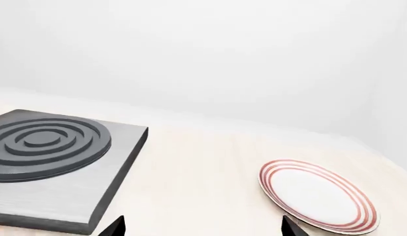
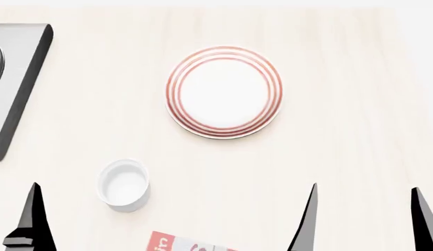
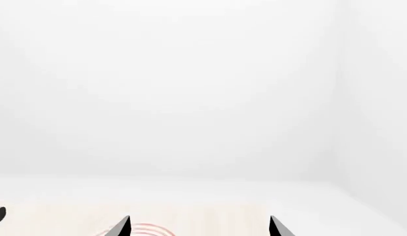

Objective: Pick the akita bowl on the cookies box and place it on the plate.

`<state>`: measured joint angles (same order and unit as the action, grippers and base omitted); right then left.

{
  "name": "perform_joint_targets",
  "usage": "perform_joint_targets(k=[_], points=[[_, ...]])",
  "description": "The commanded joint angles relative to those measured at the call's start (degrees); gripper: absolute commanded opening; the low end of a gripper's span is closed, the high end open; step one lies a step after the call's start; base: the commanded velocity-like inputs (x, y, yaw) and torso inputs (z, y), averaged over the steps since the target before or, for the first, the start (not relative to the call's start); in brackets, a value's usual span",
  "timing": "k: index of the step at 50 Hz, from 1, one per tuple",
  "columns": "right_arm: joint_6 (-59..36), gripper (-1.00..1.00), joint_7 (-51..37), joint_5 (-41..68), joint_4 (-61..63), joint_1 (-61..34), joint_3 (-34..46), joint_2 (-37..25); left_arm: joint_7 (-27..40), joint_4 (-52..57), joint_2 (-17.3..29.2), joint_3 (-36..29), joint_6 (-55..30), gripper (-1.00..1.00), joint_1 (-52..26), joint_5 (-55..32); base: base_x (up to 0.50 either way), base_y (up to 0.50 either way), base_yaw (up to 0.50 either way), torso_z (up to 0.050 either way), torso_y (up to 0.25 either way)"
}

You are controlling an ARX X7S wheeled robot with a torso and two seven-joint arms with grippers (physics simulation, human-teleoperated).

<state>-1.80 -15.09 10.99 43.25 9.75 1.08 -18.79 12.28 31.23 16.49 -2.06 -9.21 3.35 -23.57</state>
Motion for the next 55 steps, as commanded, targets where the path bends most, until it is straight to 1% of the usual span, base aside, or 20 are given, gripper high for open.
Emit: perform_joint_targets(k=[1, 5, 7, 12, 13, 19, 21, 28, 33, 34, 36, 37, 40, 41, 42, 43, 45, 51, 53, 55], points=[[0.1, 1.0, -0.1, -0.1, -0.1, 0.0, 0.3, -0.3, 0.4, -0.1, 0.2, -0.4, 0.4, 1.0, 0.1, 0.6, 0.05, 0.0, 0.0, 0.0, -0.25], [-1.2, 1.0, 0.7, 1.0, -0.3, -0.4, 1.0, -0.9, 1.1, 0.0, 0.3, -0.7, 0.0, 1.0, 0.0, 1.6, 0.06, 0.0, 0.0, 0.0, -0.25], [-3.1, 1.0, 2.2, 3.8, -0.2, -0.8, 1.5, -2.0, 1.8, -0.2, 0.6, -0.8, -2.8, 1.0, -0.9, 0.5, 0.03, 0.0, 0.0, 0.0, -0.036], [-12.5, 1.0, 2.7, 10.6, 2.7, -3.8, 0.9, -5.0, 2.8, 0.3, 1.3, -1.0, -5.1, 1.0, -2.0, 0.8, 0.0, 0.0, 0.0, 0.0, 0.0], [-11.7, 1.0, 3.3, 10.4, 2.5, -3.6, 1.1, -5.2, 2.8, 0.4, 1.4, -1.0, -5.2, 1.0, -2.1, 0.8, 0.0, 0.0, 0.0, 0.0, 0.0], [-16.4, 1.0, 4.7, 9.2, 4.7, -5.5, 3.8, -8.7, 3.1, 0.6, 1.9, -0.6, -6.9, 1.0, -3.0, -0.6, 0.0, 0.0, 0.0, 0.0, 0.0], [-18.4, 1.0, 4.7, 11.1, 5.7, -6.3, 3.2, -9.3, 3.1, 0.7, 2.0, -0.5, -6.8, 1.0, -3.0, -0.7, 0.0, 0.0, 0.0, 0.0, 0.0], [-27.9, 1.0, 4.3, 13.9, 10.2, -12.7, 3.6, -13.6, 3.7, 0.6, 3.0, -0.5, -9.3, 1.0, -4.3, -1.1, 0.0, 0.0, 0.0, 0.0, 0.0], [-39.6, 1.0, 7.6, 20.5, 11.3, -21.6, 6.5, -18.3, 5.0, 0.2, 3.4, -0.2, -11.5, 1.0, -5.5, -1.3, 0.0, 0.0, 0.0, 0.0, 0.0], [-40.5, 1.0, 9.1, 21.3, 11.3, -22.7, 7.4, -19.3, 5.1, 0.2, 3.5, -0.2, -11.5, 1.0, -5.5, -1.2, 0.0, 0.0, 0.0, 0.0, 0.0], [-39.6, 1.0, 9.5, 17.5, 11.8, -23.3, 10.3, -20.8, 5.4, 0.4, 3.6, 0.0, -11.7, 1.0, -5.5, -1.2, 0.0, 0.0, 0.0, 0.0, 0.0], [-43.7, 1.0, 10.3, 21.3, 12.9, -25.4, 10.2, -21.7, 5.5, 0.5, 3.7, 0.2, -11.8, 1.0, -5.5, -1.4, 0.0, 0.0, 0.0, 0.0, 0.0], [-49.1, 1.0, 10.6, 25.7, 15.9, -28.6, 10.5, -23.3, 5.7, 0.5, 3.8, 0.1, -12.0, 1.0, -5.4, -1.3, 0.0, 0.0, 0.0, 0.0, 0.0], [-50.6, 1.0, 9.6, 30.3, 16.7, -30.6, 11.1, -25.2, 5.7, 0.6, 3.8, 0.0, -11.9, 1.0, -5.3, -1.1, 0.0, 0.0, 0.0, 0.0, 0.0], [-49.7, 1.0, 7.0, 33.9, 16.7, -32.8, 13.6, -27.9, 5.8, 0.7, 3.8, -0.1, -11.9, 1.0, -5.2, -1.1, 0.0, 0.0, 0.0, 0.0, 0.0], [-48.9, 1.0, 3.0, 37.6, 16.7, -36.8, 18.4, -31.5, 5.7, 0.6, 3.7, -0.2, -11.7, 1.0, -5.1, -0.9, 0.0, 0.0, 0.0, 0.0, 0.0], [-48.7, 1.0, -2.6, 44.9, 16.7, -45.0, 25.5, -35.4, 5.6, 0.4, 3.7, -0.7, -11.2, 1.0, -4.9, -0.4, 0.0, 0.0, 0.0, 0.0, 0.0], [-49.5, 1.0, -9.2, 57.7, 16.7, -59.1, 36.5, -38.1, 5.7, 0.7, 4.0, -0.7, -11.4, 1.0, -4.8, -0.5, 0.0, 0.0, 0.0, 0.0, 0.0], [-48.7, 1.0, -10.0, 59.8, 16.7, -62.1, 39.4, -38.5, 5.6, 0.5, 4.0, -1.0, -11.1, 1.0, -4.7, -0.3, 0.0, 0.0, 0.0, 0.0, 0.0], [-46.8, 1.0, -10.8, 62.3, 16.7, -67.1, 45.1, -39.1, 5.4, 0.0, 3.9, -1.2, -10.7, 1.0, -4.6, 0.0, 0.0, 0.0, 0.0, 0.0, 0.0]])
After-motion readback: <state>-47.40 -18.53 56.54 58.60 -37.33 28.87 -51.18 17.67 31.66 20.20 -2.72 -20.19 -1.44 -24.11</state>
